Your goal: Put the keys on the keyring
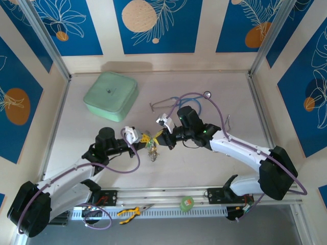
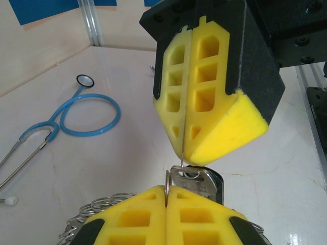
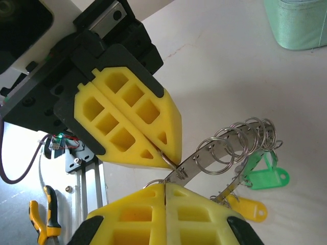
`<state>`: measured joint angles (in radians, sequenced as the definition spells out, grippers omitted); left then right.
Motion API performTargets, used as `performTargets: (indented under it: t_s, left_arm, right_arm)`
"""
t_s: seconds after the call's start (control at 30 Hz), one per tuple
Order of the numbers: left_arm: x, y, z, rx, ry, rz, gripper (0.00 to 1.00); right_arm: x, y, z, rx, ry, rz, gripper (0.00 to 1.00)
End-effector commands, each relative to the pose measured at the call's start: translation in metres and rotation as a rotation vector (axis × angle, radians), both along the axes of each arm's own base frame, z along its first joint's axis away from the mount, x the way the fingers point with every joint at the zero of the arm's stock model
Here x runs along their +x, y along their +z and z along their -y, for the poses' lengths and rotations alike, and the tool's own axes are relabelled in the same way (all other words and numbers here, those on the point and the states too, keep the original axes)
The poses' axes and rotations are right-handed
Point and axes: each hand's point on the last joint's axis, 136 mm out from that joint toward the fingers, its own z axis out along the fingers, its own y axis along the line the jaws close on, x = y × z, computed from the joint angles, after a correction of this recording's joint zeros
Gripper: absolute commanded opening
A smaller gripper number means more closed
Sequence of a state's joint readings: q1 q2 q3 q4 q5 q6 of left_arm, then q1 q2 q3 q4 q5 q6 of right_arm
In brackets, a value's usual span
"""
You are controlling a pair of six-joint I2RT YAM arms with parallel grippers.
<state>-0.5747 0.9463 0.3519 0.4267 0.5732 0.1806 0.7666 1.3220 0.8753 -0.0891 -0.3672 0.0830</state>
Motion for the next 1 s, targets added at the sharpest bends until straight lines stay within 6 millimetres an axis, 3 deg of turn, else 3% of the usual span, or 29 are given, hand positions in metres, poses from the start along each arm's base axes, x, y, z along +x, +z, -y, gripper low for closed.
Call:
performTargets:
  t_s: [0.0,0.57,0.97]
  left_arm:
    - [-0.006,0.016,0.007,-0.035,-0.045,0.038,0.00]
    - [-0.008,0.017,0.007,-0.035,-0.056,0.054,0.00]
    - [-0.012,0.017,0.006,-0.002,-0.068,0.121,0.00]
  right_arm:
    - [0.001,0.013,-0.008,0.032,0.024,0.020,0.00]
    - [0.022,0.001,-0.006,-0.028,-0.078,-0.009,0.00]
    - [0.023,0.000,0.001,-0.006,-0.114,-0.088,0.00]
